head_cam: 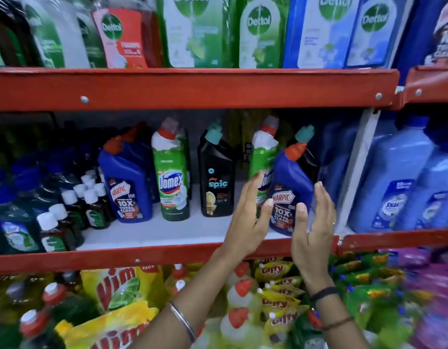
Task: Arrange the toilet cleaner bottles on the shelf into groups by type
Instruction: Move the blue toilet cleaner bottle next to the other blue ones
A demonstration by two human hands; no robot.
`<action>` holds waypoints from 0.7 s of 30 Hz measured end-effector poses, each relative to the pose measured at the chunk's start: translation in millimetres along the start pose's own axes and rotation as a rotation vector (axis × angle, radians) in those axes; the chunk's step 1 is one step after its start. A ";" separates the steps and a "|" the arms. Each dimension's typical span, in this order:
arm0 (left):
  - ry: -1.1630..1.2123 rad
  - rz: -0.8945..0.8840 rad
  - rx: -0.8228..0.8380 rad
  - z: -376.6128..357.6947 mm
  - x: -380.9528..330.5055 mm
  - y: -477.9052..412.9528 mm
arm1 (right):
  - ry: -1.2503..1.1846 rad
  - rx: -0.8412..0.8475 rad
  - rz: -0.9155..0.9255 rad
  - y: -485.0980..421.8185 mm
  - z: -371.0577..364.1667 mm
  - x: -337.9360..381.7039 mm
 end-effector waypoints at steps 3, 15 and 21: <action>0.038 0.139 0.038 -18.4 21.6 -8.3 | -0.059 0.006 -0.146 4.1 -5.6 -26.5; 0.094 0.389 0.094 -56.6 63.9 -17.2 | -0.043 0.166 -0.230 -6.0 -18.1 -70.4; 0.055 0.397 -0.004 -36.3 60.7 -7.1 | -0.163 0.165 -0.273 -9.7 -14.4 -64.6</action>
Point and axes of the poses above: each hand's wrist, its own y-axis away from the middle knuckle, its own z-axis out of the back of the hand, x = y × z, the point moved 8 cm from there along -y, towards the middle knuckle, and after that the axes turned 5 degrees about x, right-handed, at the moved point
